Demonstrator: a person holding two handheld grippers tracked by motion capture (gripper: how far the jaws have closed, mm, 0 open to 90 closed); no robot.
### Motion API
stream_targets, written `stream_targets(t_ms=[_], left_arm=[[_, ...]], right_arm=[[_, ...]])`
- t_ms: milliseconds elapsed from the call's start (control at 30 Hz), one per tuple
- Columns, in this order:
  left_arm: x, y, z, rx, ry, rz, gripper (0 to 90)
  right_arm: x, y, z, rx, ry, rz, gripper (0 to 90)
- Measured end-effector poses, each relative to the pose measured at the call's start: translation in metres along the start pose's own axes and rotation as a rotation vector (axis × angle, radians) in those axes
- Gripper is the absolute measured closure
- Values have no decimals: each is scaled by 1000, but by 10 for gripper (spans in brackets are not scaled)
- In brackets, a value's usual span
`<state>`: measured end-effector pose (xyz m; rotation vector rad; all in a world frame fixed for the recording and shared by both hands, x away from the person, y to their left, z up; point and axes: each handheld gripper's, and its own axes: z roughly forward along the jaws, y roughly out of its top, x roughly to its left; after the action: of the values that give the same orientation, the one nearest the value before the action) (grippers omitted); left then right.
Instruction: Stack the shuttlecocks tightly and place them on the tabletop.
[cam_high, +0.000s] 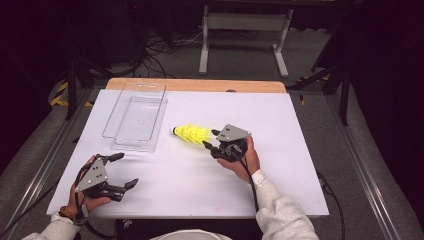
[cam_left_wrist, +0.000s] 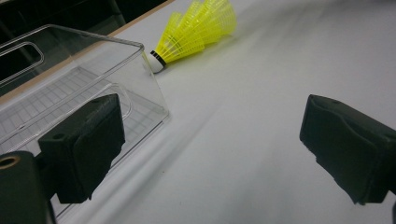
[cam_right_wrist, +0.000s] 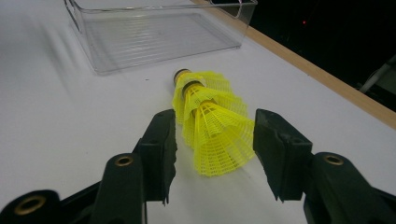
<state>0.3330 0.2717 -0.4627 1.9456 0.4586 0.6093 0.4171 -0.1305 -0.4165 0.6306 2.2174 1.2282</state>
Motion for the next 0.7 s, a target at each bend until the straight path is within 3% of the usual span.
stream_targets(t_ms=[700], left_arm=[[-1,0,0,5,-3,7,76]], right_arm=[[15,0,-26,-41,-1,-46,425]])
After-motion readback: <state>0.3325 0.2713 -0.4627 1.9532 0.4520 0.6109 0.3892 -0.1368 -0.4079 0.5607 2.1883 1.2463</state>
